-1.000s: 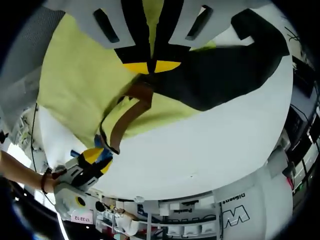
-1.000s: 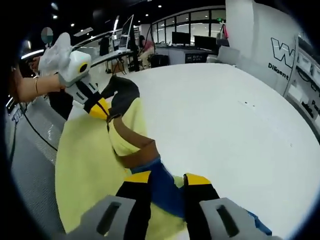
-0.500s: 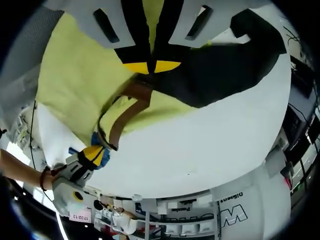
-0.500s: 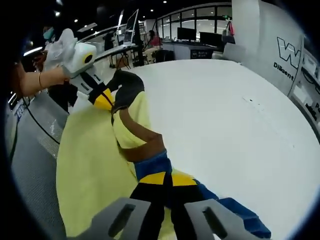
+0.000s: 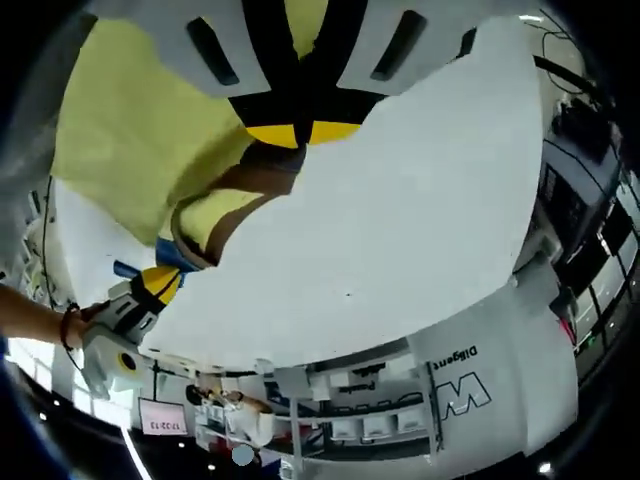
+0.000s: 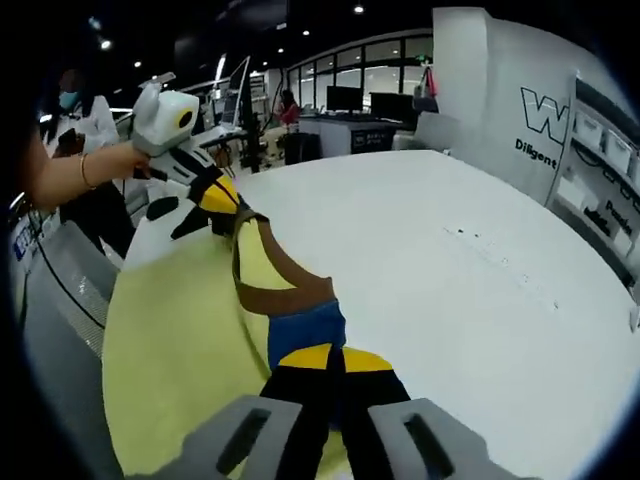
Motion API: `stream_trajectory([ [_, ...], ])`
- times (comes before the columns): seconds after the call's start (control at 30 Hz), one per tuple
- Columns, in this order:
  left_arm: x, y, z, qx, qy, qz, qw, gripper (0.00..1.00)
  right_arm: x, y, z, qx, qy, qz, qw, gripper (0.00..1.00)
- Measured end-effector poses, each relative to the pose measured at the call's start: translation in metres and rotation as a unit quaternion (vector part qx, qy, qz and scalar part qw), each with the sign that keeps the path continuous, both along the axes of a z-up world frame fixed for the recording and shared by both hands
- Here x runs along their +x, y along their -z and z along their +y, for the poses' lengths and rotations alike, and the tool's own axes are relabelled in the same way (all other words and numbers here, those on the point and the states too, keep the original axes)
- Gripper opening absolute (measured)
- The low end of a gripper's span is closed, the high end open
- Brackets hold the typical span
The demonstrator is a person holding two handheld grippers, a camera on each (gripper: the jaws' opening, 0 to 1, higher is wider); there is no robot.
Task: Fold the garment on the visible template until the final outline fits inside the template.
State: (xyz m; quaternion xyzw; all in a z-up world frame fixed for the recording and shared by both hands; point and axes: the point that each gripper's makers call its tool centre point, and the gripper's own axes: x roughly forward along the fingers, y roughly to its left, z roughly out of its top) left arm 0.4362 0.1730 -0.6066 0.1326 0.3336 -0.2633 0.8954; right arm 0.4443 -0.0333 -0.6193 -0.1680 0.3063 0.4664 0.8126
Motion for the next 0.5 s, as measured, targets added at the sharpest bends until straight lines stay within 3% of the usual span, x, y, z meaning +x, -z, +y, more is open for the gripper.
stream_trajectory([
  [0.07, 0.038, -0.013, -0.004, 0.019, 0.001, -0.029, 0.9994, 0.05, 0.034, -0.014, -0.003, 0.015, 0.047, -0.039, 0.9981, 0.0],
  [0.27, 0.074, -0.007, -0.001, 0.05, -0.015, -0.04, 0.9978, 0.05, 0.065, -0.017, -0.005, 0.01, 0.086, -0.06, 0.9945, 0.0],
  [0.33, 0.089, -0.004, 0.003, 0.051, -0.04, -0.041, 0.9971, 0.05, 0.075, -0.012, -0.005, 0.002, 0.096, -0.06, 0.9935, 0.0],
  [0.5, 0.121, 0.007, 0.001, 0.092, -0.055, -0.046, 0.9932, 0.05, 0.094, 0.001, 0.0, -0.016, 0.118, -0.061, 0.9911, 0.0],
])
